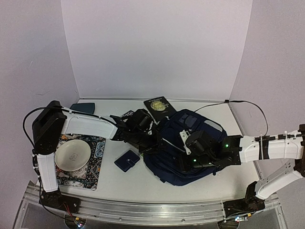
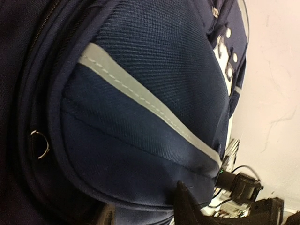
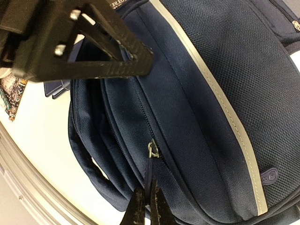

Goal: Pack the student bag
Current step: Zip the upper front pocket of the student bag, then adjust the student bag at the center of the board.

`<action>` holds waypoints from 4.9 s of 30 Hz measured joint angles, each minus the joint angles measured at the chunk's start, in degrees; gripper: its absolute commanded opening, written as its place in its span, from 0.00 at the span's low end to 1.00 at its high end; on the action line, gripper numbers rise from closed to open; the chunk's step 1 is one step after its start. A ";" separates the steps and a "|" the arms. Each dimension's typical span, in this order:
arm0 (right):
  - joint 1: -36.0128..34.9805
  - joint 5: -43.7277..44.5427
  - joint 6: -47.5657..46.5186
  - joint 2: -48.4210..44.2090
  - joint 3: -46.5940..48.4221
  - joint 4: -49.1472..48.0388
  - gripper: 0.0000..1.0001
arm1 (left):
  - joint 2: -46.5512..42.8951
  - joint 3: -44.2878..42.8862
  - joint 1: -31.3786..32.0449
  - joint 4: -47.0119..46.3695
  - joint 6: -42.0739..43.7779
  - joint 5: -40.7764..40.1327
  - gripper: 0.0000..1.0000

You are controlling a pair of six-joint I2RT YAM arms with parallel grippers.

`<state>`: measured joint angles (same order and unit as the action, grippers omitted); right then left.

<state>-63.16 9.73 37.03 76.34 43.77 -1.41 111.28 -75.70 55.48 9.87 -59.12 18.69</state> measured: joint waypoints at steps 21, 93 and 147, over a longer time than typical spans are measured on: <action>-0.91 4.13 6.73 -12.84 -5.15 19.70 0.00 | 0.51 0.89 -1.57 -3.64 0.72 2.66 0.00; 41.84 -21.42 -27.15 9.32 1.92 16.37 0.00 | 6.98 -13.09 -7.65 9.60 22.56 6.63 0.00; 26.11 -8.17 -12.44 -2.15 -3.87 22.98 0.30 | 4.64 -0.54 -7.04 -11.93 6.58 3.54 0.00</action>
<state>-37.06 1.56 24.59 74.19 39.90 21.57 115.92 -76.25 48.45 -2.07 -52.53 22.23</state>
